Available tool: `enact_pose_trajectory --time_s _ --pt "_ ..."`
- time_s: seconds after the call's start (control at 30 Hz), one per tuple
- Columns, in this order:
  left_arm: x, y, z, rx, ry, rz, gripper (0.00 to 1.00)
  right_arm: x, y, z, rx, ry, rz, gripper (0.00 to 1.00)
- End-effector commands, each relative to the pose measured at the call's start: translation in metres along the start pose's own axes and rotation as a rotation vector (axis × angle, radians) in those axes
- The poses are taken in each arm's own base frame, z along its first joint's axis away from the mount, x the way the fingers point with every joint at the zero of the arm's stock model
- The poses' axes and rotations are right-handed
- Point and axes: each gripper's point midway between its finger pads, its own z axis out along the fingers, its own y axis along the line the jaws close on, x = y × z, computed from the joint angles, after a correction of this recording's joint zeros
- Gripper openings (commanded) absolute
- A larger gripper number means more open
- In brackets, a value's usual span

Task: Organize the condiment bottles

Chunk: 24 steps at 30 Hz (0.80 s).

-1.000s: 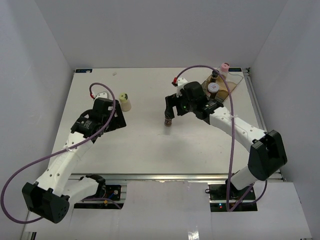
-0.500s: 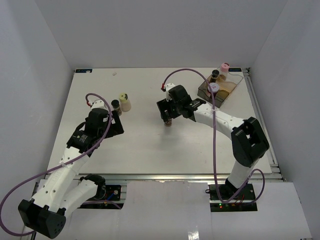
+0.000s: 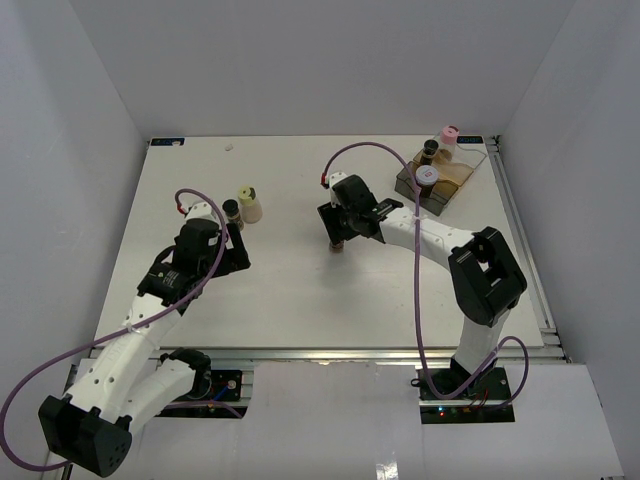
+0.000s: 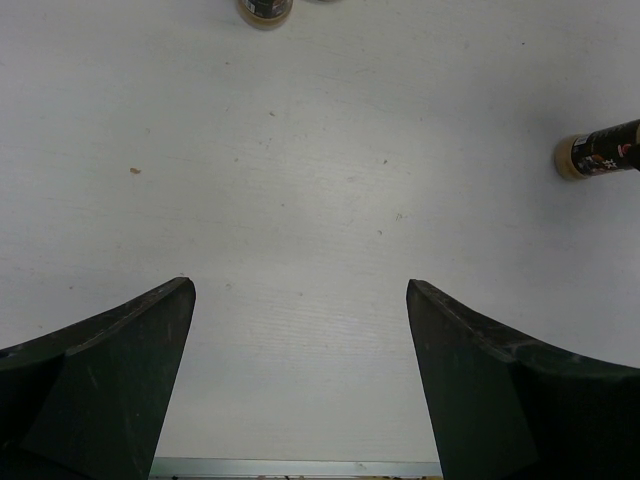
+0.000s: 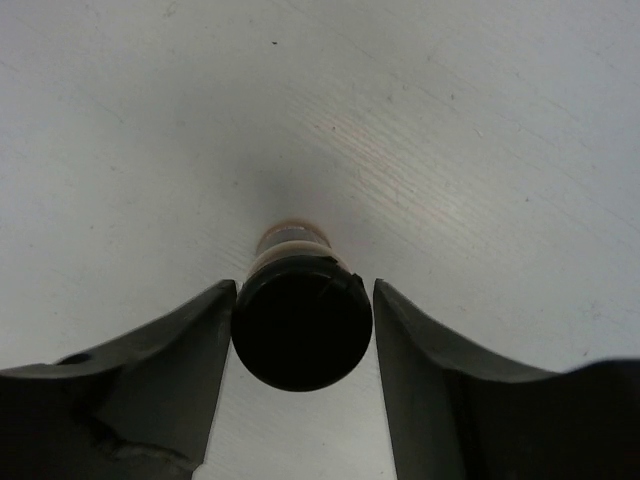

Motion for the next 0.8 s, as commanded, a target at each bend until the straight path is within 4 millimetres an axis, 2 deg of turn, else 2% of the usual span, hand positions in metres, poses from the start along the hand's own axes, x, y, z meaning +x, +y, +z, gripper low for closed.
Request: enact_pose_trajectory --time_s 0.0,0.2,0.3,0.37,0.43,0.5,0.63,0.77 --pt "-0.005 0.0 -0.001 0.011 -0.032 -0.005 0.98 -0.028 0.0 -0.001 0.017 -0.079 -0.02 0.5" --pt "-0.005 -0.001 0.0 0.015 -0.033 -0.004 0.98 -0.041 -0.006 -0.013 0.039 -0.116 -0.046 0.29" --pt "-0.005 -0.001 -0.001 0.018 -0.038 -0.005 0.98 -0.056 -0.015 -0.028 0.085 -0.151 -0.055 0.08" --pt "-0.006 -0.002 -0.003 0.023 -0.043 -0.006 0.98 -0.067 -0.025 -0.037 0.118 -0.169 -0.057 0.08" --pt "-0.007 -0.002 -0.004 0.029 -0.049 -0.008 0.98 -0.077 -0.043 -0.049 0.148 -0.18 -0.033 0.08" --pt "-0.007 -0.002 -0.005 0.034 -0.052 -0.007 0.98 -0.101 -0.062 -0.069 0.175 -0.229 0.0 0.08" --pt "-0.008 -0.005 -0.006 0.049 -0.055 -0.005 0.98 -0.133 -0.128 -0.109 0.256 -0.304 0.097 0.08" --pt "-0.007 -0.007 -0.006 0.063 -0.053 -0.001 0.98 -0.152 -0.199 -0.139 0.353 -0.352 0.191 0.08"
